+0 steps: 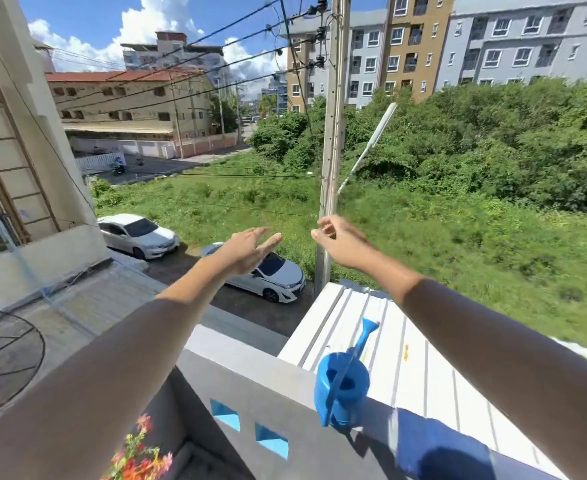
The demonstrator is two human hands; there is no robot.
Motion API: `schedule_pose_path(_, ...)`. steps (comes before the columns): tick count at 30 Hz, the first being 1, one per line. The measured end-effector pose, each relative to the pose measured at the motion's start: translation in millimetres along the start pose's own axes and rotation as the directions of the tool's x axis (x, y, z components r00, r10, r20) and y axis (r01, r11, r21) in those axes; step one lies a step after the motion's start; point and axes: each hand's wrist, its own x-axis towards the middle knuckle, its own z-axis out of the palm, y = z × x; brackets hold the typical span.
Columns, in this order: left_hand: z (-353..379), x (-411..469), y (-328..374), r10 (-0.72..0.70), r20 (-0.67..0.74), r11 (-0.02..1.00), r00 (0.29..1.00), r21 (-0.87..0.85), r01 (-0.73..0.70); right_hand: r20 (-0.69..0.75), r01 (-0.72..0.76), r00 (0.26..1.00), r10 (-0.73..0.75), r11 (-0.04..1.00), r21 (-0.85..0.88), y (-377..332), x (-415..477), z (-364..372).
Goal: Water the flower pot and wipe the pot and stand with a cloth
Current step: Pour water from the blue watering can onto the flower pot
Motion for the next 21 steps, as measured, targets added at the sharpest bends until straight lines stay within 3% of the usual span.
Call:
schedule_pose_path(3,72.6,4.3,-2.8,0.011,0.059,0.974,0.998,-0.225,0.003,0.007,-0.090,0.996,0.090,0.984,0.155,42.9,-7.1,27.5)
schedule_pose_path(7,187.0,-7.6,-1.1,-0.094,0.227,0.886,0.969,-0.425,0.186,0.109,-0.316,0.949,0.297,0.903,0.290,121.0,-29.1,75.0)
schedule_pose_path(11,284.9,-20.0,-6.0,-0.152,0.352,0.794,0.924,-0.513,0.326,0.218,-0.505,0.863,0.455,0.770,0.390,184.9,-61.7,109.8)
schedule_pose_path(18,360.8,-29.0,-17.9,-0.264,0.432,0.601,0.862,-0.626,0.497,0.253,-0.655,0.747,0.614,0.619,0.434,241.0,-85.9,155.1)
schedule_pose_path(21,376.0,-37.9,-18.6,-0.248,0.454,0.568,0.855,-0.647,0.509,0.371,-0.694,0.700,0.610,0.458,0.556,240.8,-87.2,163.2)
